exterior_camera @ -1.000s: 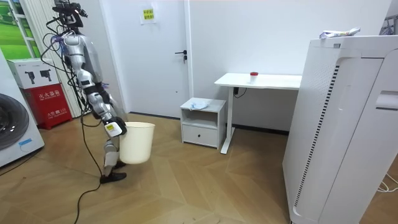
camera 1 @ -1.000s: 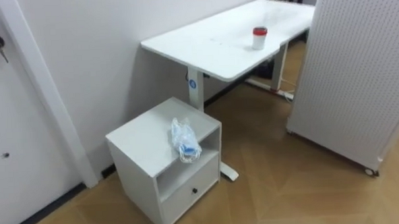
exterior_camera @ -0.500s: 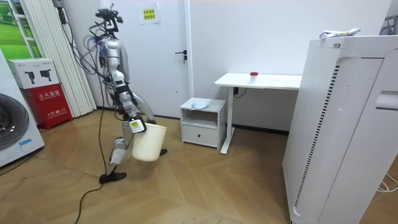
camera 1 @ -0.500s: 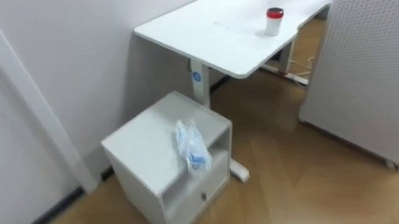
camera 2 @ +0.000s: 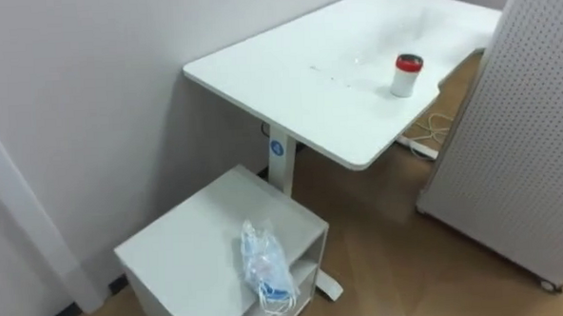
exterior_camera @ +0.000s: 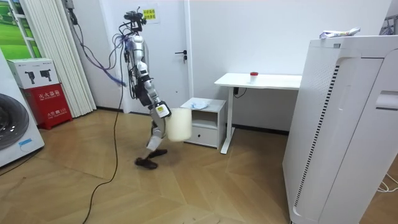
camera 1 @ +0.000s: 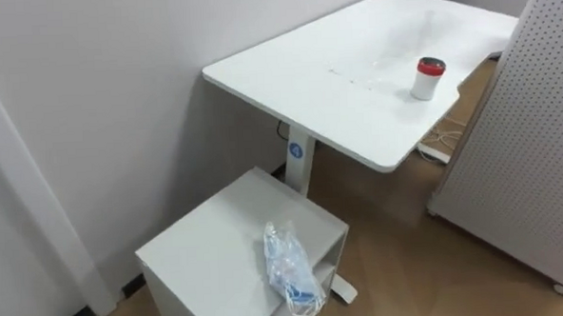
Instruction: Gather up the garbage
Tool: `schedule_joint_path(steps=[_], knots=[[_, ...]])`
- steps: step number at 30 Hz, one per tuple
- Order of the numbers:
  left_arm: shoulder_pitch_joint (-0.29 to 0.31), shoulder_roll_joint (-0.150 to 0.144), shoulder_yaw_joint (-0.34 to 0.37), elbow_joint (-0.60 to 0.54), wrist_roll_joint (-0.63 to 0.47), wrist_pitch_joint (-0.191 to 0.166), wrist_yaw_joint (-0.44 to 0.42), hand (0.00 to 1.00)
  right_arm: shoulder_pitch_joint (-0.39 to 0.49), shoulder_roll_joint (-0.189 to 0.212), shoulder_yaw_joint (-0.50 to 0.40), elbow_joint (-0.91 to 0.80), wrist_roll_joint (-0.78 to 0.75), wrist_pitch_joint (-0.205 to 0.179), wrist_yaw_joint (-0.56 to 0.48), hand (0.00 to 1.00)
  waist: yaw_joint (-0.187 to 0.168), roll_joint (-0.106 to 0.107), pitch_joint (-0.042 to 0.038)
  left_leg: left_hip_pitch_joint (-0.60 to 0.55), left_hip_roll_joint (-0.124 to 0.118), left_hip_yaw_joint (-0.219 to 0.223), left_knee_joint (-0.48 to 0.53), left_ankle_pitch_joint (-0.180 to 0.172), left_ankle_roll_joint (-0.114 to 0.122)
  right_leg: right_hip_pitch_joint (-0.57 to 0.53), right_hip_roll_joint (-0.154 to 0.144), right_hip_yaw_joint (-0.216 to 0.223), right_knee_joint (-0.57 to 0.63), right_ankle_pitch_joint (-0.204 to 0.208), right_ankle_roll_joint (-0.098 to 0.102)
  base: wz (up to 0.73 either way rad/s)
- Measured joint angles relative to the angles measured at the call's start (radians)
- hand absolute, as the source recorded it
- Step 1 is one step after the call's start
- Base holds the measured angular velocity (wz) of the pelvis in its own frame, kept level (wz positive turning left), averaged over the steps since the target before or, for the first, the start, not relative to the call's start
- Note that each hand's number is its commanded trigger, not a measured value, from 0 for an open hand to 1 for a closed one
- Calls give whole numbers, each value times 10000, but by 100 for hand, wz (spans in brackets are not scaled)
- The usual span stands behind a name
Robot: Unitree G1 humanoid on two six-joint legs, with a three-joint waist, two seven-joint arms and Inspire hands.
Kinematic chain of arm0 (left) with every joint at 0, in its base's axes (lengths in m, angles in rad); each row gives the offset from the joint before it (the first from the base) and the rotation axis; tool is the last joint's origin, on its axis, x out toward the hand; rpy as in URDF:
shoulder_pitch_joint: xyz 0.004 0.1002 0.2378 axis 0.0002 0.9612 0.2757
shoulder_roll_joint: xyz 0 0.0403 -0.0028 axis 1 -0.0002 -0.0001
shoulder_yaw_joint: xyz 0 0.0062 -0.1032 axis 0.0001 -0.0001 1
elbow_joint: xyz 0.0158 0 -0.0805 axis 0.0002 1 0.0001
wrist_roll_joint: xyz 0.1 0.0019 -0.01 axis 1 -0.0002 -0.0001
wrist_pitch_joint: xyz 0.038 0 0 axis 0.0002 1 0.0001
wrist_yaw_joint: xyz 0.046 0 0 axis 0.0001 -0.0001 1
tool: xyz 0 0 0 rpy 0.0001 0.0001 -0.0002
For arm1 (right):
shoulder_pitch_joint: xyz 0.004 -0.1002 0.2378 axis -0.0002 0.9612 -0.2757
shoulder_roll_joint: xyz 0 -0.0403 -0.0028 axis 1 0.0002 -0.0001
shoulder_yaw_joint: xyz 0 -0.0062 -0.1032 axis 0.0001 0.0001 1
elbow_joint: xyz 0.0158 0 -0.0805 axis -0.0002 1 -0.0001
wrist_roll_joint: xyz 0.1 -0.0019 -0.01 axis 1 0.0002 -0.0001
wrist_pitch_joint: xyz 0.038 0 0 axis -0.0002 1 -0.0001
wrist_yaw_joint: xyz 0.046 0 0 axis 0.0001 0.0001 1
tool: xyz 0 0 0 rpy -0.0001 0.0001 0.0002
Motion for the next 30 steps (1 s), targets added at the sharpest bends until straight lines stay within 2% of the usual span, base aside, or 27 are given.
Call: schedule_joint_path(steps=[2, 3, 4, 5, 6, 7, 8, 11, 14, 16, 18, 20, 22, 23, 24, 25, 26, 27, 28, 29, 30], knots=[[11, -13, -443, -3, -164, -23, -4, 0, -14, 2, 111, -17, 63, -138, 78, 100, -81, 121, -23, 380, 77, -114, -481, 13, -23, 12, 295, 37, -2315, 147, -8, 3], [7, -24, -533, -7, -167, -62, -4, 0, -11, 14, 186, 21, 59, -211, 97, 100, -64, 141, -35, 596, 74, -172, -721, 16, -28, 135, 403, 29, -3394, 446, -35, 7], [15, -30, -536, -6, -155, -82, -4, 0, 8, 24, 200, 26, 54, -254, 111, 100, -67, 163, -37, 710, 69, -216, -833, 16, -30, 231, 478, 35, -3860, 656, -56, 14], [21, -33, -534, -6, -148, -114, -3, 0, 43, 49, 202, 84, 55, -356, 128, 100, -63, 226, -50, 946, 74, -302, -1041, 29, -54, 423, 586, 25, -4538, 1169, -106, 13], [14, -27, -530, -6, -147, -137, 5, 0, 44, 60, 206, 118, 56, -397, 145, 100, -55, 242, -49, 1053, 73, -312, -1149, 34, -63, 539, 644, 23, -4794, 1409, -169, 14], [7, -5, -528, -8, -116, -257, 17, 0, 44, 68, 218, 182, 58, -474, 173, 100, -43, 250, -53, 1187, 48, -306, -1227, 22, -85, 720, 690, 18, -5099, 1948, -227, 8], [-17, -7, -528, -34, -58, -319, 29, 0, 27, 65, 230, 193, 37, -540, 166, 100, -35, 261, -55, 1263, 28, -341, -1255, 15, -98, 915, 755, 24, -5338, 2331, 6, 9], [-66, -20, -520, -261, 216, -511, 88, 0, 39, 49, 255, 212, -87, -701, 166, 100, -85, 428, 55, 1381, 32, -522, -1308, 33, -132, 1122, 855, 56, -5538, 2351, 17, 12], [-192, -23, -470, -324, 465, -828, 436, 0, -93, 78, 293, 322, -454, -818, 345, 100, -75, 463, 52, 1521, 39, -525, -1514, 27, -210, 1121, 896, 125, -5516, 2253, 14, -4], [-358, -28, -473, -383, 782, -953, 613, 0, -289, 66, 411, 555, -471, -980, 447, 100, -85, 470, 57, 1513, 70, -532, -1498, 11, -279, 1029, 935, 97, -5483, 2232, -9, -7], [-535, -36, -363, -909, 1128, -982, 814, 0, -505, 64, 476, 660, -578, -1021, 502, 100, -112, 450, 48, 1372, 93, -532, -1500, -22, -343, 889, 957, 88, -5467, 2208, -39, -3], [-1161, -4, -337, -1269, 1410, -1333, 1243, 0, -942, 42, 606, 964, -914, -1138, 499, 100, -184, 492, 84, 1118, 86, -563, -1490, -3, -374, 556, 956, 65, -5322, 2171, -101, -4], [-1674, -4, -343, -1465, 1624, -1490, 1609, 0, -1327, 21, 812, 1183, -992, -1199, 494, 100, -265, 561, 121, 948, 77, -556, -1428, -11, -406, 277, 930, 51, -5055, 2148, -155, -15], [-1981, 2, -350, -1581, 1761, -1686, 1838, 0, -1535, 14, 987, 1253, -1034, -1250, 499, 100, -387, 576, 133, 551, 76, -390, -851, -52, -707, 182, 740, 173, -4967, 2146, -162, 6], [-2166, 17, -408, -1523, 1776, -1830, 1940, 0, -1619, 18, 1041, 1283, -1047, -1306, 498, 100, -452, 495, 207, 75, 83, -180, -25, -38, -1211, 173, 566, 439, -4989, 2142, -150, 39], [-2678, 8, -720, -1494, 1708, -2085, 2097, 0, -1753, -4, 992, 1336, -1191, -1414, 453, 100, -472, 247, 424, -1129, 252, 16, 1024, -324, -1652, 63, 328, 1216, -4970, 2106, -75, 61], [-3268, -16, -1125, -1624, 1687, -2393, 2193, 0, -1849, -113, 753, 1468, -1233, -1432, 397, 100, -517, 582, 274, -2287, 1008, -131, 496, 74, -1687, -528, 393, 1181, -4526, 2002, 95, 61], [-3515, -15, -1208, -1661, 1746, -2525, 2252, 0, -1885, -138, 711, 1514, -1226, -1399, 349, 100, -533, 623, 345, -2806, 1337, 121, 926, 732, -992, -859, 350, 1221, -4093, 1731, 354, 31], [-3780, -28, -1379, -1632, 1799, -2600, 2501, 0, -2097, -140, 753, 1547, -1212, -1310, 212, 100, -446, 559, 358, -3042, 1313, 624, 1179, 695, -852, -1425, 211, 1194, -3516, 1410, 496, -7], [-3933, -26, -1452, -1530, 1848, -2602, 2844, 0, -2252, -127, 872, 1474, -1196, -1323, 184, 100, -434, 597, 385, -3069, 1317, 858, 1098, 677, -792, -1703, 134, 1089, -3316, 1419, 454, -28], [-3944, -3, -1455, -1527, 1894, -2616, 2997, 0, -2331, -118, 945, 1455, -1215, -1318, 176, 100, -422, 618, 398, -3079, 1316, 868, 1098, 662, -765, -1777, 170, 1087, -3334, 1446, 426, -38]])
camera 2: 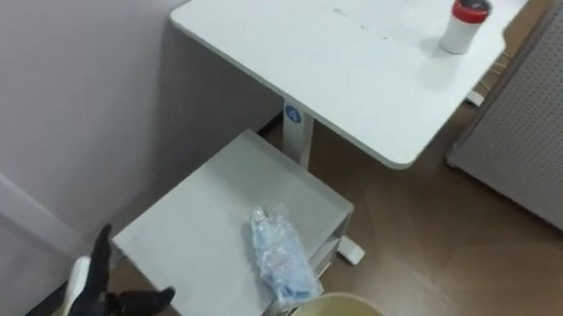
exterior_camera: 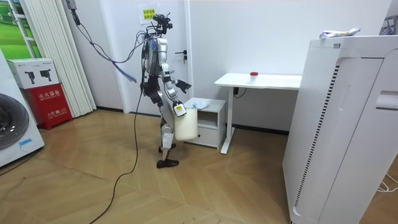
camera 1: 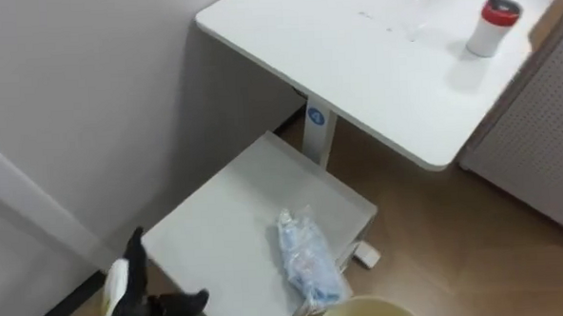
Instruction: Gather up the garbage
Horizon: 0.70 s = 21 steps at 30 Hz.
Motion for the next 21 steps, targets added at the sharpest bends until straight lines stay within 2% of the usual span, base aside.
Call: schedule_joint_path(steps=[2, 5, 8, 10, 11, 15, 17, 21], knots=[[-103, 43, -9, -48, 21, -108, 534, 0, -247, 2, 240, -57, -23, 13, -17, 100, -171, 219, 89, -125, 55, -32, -46, -155, 183, -159, 112, -126, -23, 7, 10, -31], [-348, 66, -141, -56, 19, -275, 1125, 0, -330, 14, 830, -162, 62, 32, -116, 100, -442, 343, 136, -378, 25, -9, -72, -12, 75, -755, 106, 27, 492, -8, -47, -12], [-470, 111, -270, -40, 6, -545, 1585, 0, -442, 29, 1103, -422, 449, 1, -149, 100, -674, 361, 156, -695, 14, -81, -37, 168, -40, -1340, 134, 58, 865, -81, -228, -21], [-603, 114, -297, -3, 12, -598, 1704, 0, -514, 58, 1281, -520, 669, -15, -92, 100, -839, 412, 186, -964, 22, -379, 133, 222, -124, -1578, 290, 57, 999, -151, -284, -16], [-746, 160, -473, 88, 12, -654, 1806, 0, -528, 103, 1338, -622, 784, -18, -94, 100, -973, 414, 193, -1144, 64, -463, 251, 243, -158, -1759, 343, 37, 1160, -206, -374, -5], [-1185, 235, -1007, 358, 273, -831, 2060, 0, -567, 122, 1563, -979, 949, -149, -158, 100, -1254, 448, 281, -1696, 217, -445, 583, 240, -241, -2427, 473, 85, 1607, -275, -493, -7], [-1319, 251, -1298, 379, 319, -876, 2150, 0, -583, 145, 1636, -1246, 1046, -190, -185, 100, -1341, 401, 346, -1909, 352, -337, 656, 247, -295, -2736, 492, 132, 1846, -320, -586, -13], [-1460, 467, -1691, 393, 358, -881, 2259, 0, -588, 119, 1908, -1580, 1239, -182, -233, 100, -1441, 393, 358, -2216, 520, -249, 861, 228, -330, -3104, 572, 150, 2101, -391, -768, -8]])
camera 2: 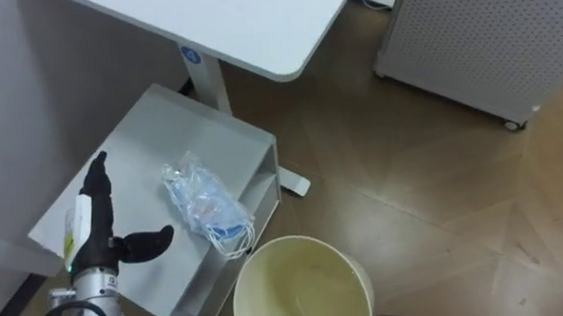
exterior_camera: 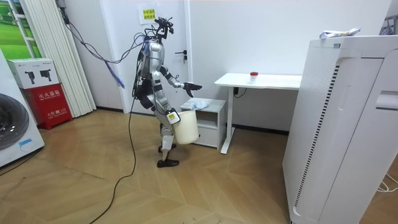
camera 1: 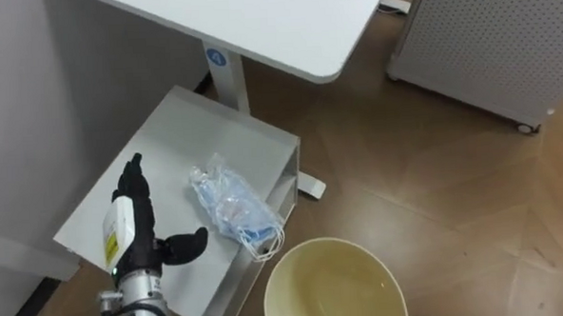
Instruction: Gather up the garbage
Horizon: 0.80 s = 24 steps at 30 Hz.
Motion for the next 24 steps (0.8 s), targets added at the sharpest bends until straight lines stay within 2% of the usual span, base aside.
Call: schedule_joint_path(steps=[4, 11, 15, 18, 20, 24], knots=[[-274, 353, -291, 250, 34, 2, 65, 0, -51, -11, 512, -215, 52, 24, 20, 100, -147, 6, 4, -140, 168, -16, 115, -76, -122, -100, 141, -21, 0, -28, -129, -4], [-1307, 425, -760, 474, 900, 19, 430, 0, -237, -74, 995, -583, 324, 17, 105, 100, -243, 56, 70, -669, 173, -12, 302, -161, -187, -697, 227, 87, 156, -55, -184, -4], [-1438, 488, -969, 473, 1671, 90, 429, 0, -324, -74, 1180, -648, 507, 96, 160, 100, -413, 76, 110, -805, 214, -11, 334, -211, -220, -797, 251, 59, 157, -89, -214, 0], [-1679, 595, -1400, 596, 1961, 271, 399, 0, -389, -129, 1248, -666, 682, 137, 250, 100, -440, 141, 155, -915, 349, -14, 529, -337, -241, -863, 371, 122, 222, -94, -217, -8], [-1991, 681, -1654, 983, 1994, 457, 175, 0, -472, -166, 1248, -808, 768, 203, 300, 100, -604, 233, 270, -932, 352, -10, 606, -408, -228, -897, 359, 150, 364, -140, -194, -2], [-2088, 805, -1924, 1153, 2252, 716, -218, 0, -517, -236, 1245, -991, 838, 232, 381, 100, -766, 258, 286, -1082, 344, 112, 722, -493, -188, -1170, 234, 171, 601, -265, -205, -2]])
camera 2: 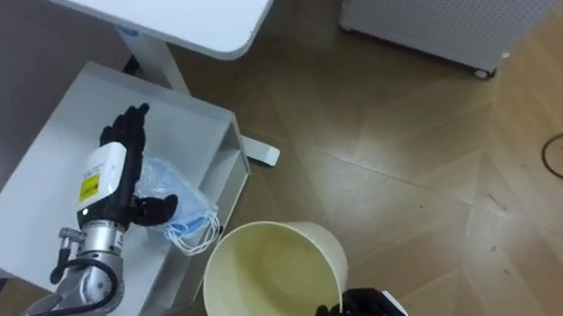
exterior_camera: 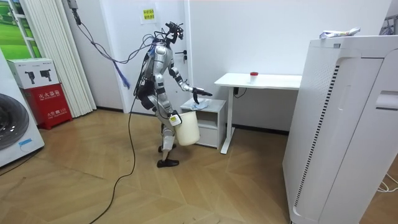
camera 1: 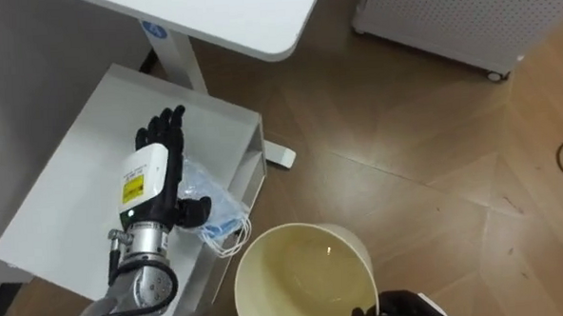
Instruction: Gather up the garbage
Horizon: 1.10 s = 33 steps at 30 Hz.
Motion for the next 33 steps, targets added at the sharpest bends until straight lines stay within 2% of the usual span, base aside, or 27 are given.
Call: schedule_joint_path(steps=[4, 9, 13, 14, 15, 16, 19, 22, 23, 28, 33], knots=[[0, 63, -544, 2, 841, 305, -376, 0, 28, -94, 39, -289, 377, 157, 12, 100, -44, 1, -1, -180, 4, 54, 81, -44, 9, -218, -7, 36, 44, -26, 6, -5], [-38, 77, -715, 228, 1338, 592, -1083, 0, 25, -99, 49, -314, 720, 177, 102, 100, -130, -5, -6, -282, -13, 64, 120, -49, 14, -308, -15, 7, 46, -26, 6, 0], [-124, 74, -801, 374, 1409, 928, -2161, 0, 11, -108, 48, -304, 636, 194, 208, 100, -119, -6, -9, -274, 8, 81, 88, -49, 13, -304, -4, -14, 30, -27, 4, 0], [-164, 73, -802, 363, 1408, 1008, -2487, 18, 9, -107, 48, -312, 628, 240, 204, 100, -113, -4, -16, -269, 9, 81, 80, -49, 13, -298, -2, -11, 25, -27, 4, 0], [-174, 73, -804, 364, 1409, 1045, -2630, 75, 8, -108, 32, -314, 612, 284, 198, 100, -118, -2, -24, -265, 6, 82, 71, -49, 13, -295, -3, -7, 26, -27, 4, 0], [-187, 73, -806, 366, 1415, 1139, -2882, 100, 8, -110, 21, -317, 589, 341, 193, 100, -121, -7, -31, -240, 5, 87, 57, -49, 13, -276, -6, 0, 22, -27, 4, 0], [-187, 73, -893, 365, 1517, 1351, -3340, 100, 11, -110, 22, -316, 590, 452, 171, 100, -118, -5, -56, -128, 5, 117, 50, -49, 14, -190, -17, 12, 23, -26, 5, 0], [-200, 79, -940, 310, 1520, 1511, -3413, 100, 10, -110, 27, -307, 590, 611, 168, 100, -108, -7, -72, 70, 5, 124, 45, -48, 13, -8, -18, 12, 32, -26, 4, 0], [-235, 91, -955, 323, 1521, 1636, -3563, 100, 9, -106, 31, -277, 591, 624, 167, 100, -113, -8, -130, 123, 2, 126, 41, -48, 13, 38, -21, 14, 33, -26, 4, 0], [-322, 82, -963, 378, 1526, 2016, -4015, 100, 54, -37, 122, -260, 590, 722, 21, 100, -173, -16, -164, 430, -29, 128, -18, -43, 10, 329, -27, 37, -10, -25, 7, 0], [-191, 76, -963, 372, 1530, 2141, -4240, 100, 93, -23, 240, -257, 645, 746, -136, 100, -162, -15, -169, 575, -30, 112, -133, -11, -21, 505, 2, 18, -191, 51, 11, -2]])
